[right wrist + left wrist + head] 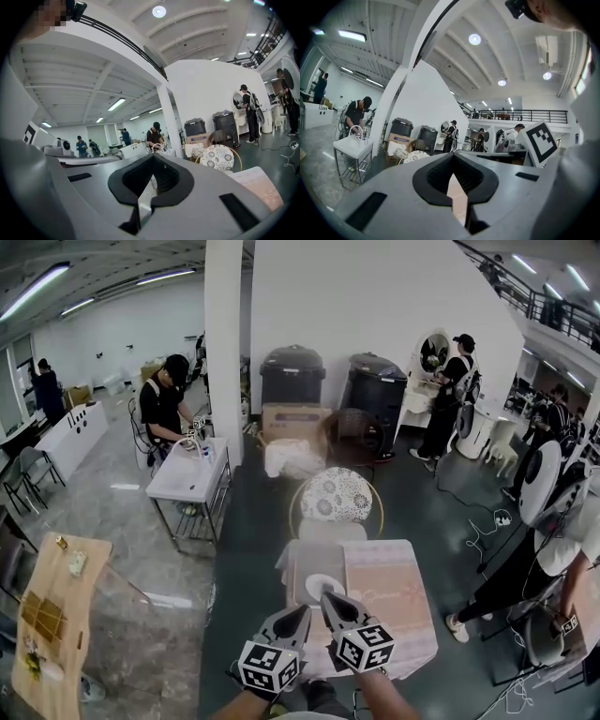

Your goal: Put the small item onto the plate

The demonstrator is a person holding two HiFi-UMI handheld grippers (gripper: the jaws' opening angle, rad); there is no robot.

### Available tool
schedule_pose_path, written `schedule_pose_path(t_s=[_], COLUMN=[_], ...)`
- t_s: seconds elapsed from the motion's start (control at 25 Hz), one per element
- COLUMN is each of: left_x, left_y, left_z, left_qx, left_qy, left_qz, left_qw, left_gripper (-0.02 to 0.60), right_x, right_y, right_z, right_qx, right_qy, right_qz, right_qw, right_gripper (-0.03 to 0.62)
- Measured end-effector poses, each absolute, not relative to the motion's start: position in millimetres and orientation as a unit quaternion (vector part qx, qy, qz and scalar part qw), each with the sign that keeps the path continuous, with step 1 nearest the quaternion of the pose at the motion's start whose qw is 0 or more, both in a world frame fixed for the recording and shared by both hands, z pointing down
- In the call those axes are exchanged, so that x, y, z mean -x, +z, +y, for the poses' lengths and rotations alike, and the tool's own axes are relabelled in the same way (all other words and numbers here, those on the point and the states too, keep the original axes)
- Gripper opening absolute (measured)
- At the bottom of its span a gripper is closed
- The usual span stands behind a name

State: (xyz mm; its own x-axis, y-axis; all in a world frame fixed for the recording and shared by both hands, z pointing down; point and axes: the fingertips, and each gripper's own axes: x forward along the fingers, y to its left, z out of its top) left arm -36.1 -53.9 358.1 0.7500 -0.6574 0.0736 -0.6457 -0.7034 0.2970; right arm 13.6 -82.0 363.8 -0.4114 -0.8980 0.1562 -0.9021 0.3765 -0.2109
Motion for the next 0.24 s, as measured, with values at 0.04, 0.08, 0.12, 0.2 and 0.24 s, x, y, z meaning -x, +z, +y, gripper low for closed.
schedule_pose_path(t_s=[0.04,0.08,0.12,0.2,0.24], left_x=[36.3,36.2,36.0,35.2,34.8], left_y=[357.1,355.9,354.5,352.1,351.0], left_z=[-53.7,-53.9,-54.4,-55.6,-56.0], left_qx=[-0.923,-0.923,-0.924,-0.924,-0.924], left_qy=[-0.019,-0.02,-0.021,-0.022,-0.023], left_qz=[-0.353,-0.352,-0.352,-0.353,-0.353], left_qw=[0.153,0.151,0.149,0.146,0.145], left_gripper=[0.006,0.006,0.006,0.006,0.006], right_x=[-13.4,-13.4,-13.6,-14.5,-15.0], right_y=[363.0,361.9,360.6,358.3,357.4], right_z=[-81.9,-82.2,-82.8,-83.6,-83.8], right_qx=[-0.543,-0.543,-0.543,-0.543,-0.543], right_qy=[0.131,0.13,0.128,0.125,0.124], right_qz=[-0.83,-0.83,-0.83,-0.831,-0.831], right_qw=[0.008,0.008,0.008,0.009,0.009], right_gripper=[0.014,0.014,0.014,0.014,0.014])
